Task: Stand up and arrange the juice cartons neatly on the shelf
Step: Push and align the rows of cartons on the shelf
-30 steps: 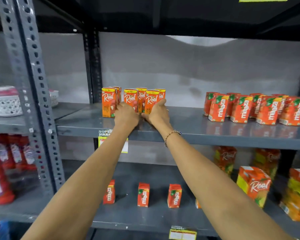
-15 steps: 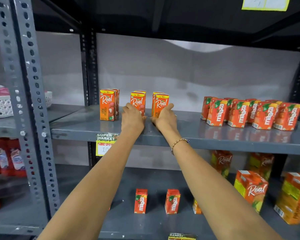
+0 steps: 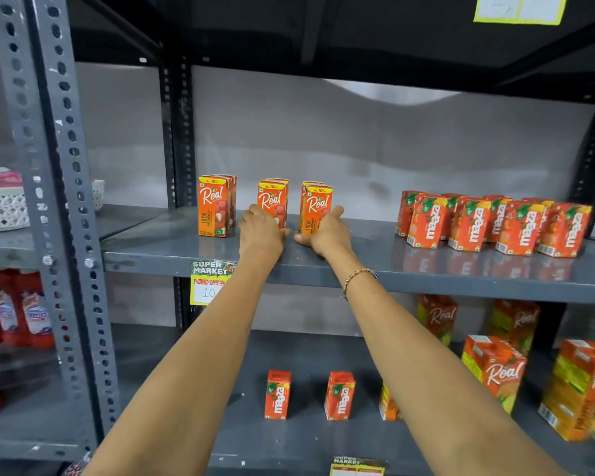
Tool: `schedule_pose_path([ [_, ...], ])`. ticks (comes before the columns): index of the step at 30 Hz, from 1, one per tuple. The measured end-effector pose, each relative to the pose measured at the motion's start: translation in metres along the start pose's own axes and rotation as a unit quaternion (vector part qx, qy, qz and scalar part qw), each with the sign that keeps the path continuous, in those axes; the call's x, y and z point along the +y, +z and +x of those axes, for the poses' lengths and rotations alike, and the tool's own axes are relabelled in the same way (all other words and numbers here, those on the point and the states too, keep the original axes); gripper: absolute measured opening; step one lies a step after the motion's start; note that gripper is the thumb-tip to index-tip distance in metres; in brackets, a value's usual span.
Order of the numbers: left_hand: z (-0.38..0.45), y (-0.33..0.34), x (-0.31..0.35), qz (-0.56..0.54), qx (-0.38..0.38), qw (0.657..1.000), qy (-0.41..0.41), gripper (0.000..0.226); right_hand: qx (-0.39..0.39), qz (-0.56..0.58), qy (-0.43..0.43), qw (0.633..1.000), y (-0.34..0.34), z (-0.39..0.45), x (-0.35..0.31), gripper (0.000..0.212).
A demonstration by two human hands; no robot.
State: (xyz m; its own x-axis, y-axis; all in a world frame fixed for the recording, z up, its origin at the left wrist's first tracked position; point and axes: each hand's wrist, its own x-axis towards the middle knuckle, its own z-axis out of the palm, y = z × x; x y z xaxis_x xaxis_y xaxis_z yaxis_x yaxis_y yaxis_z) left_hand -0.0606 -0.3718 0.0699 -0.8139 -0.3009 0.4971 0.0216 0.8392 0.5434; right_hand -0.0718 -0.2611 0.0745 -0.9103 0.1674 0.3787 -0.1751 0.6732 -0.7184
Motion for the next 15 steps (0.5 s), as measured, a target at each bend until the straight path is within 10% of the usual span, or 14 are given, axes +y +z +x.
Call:
schedule_pose_path([
  [6, -0.023, -0.006, -0.001, -0.03, 0.133, 0.988, 0.079, 0.049, 0.041, -0.081, 0.014, 0.996, -0.072, -0.008, 0.051, 0.048],
  [10, -0.033, 0.002, 0.018, -0.014, 0.037, 0.989, 0.145, 0.042, 0.132, -0.133, 0.078, 0.979, -0.125, -0.01, 0.101, 0.043],
  [15, -0.032, 0.021, 0.048, 0.029, -0.022, 0.996, 0.087, 0.073, 0.065, -0.103, 0.1, 0.987, -0.138, 0.007, 0.116, 0.061],
])
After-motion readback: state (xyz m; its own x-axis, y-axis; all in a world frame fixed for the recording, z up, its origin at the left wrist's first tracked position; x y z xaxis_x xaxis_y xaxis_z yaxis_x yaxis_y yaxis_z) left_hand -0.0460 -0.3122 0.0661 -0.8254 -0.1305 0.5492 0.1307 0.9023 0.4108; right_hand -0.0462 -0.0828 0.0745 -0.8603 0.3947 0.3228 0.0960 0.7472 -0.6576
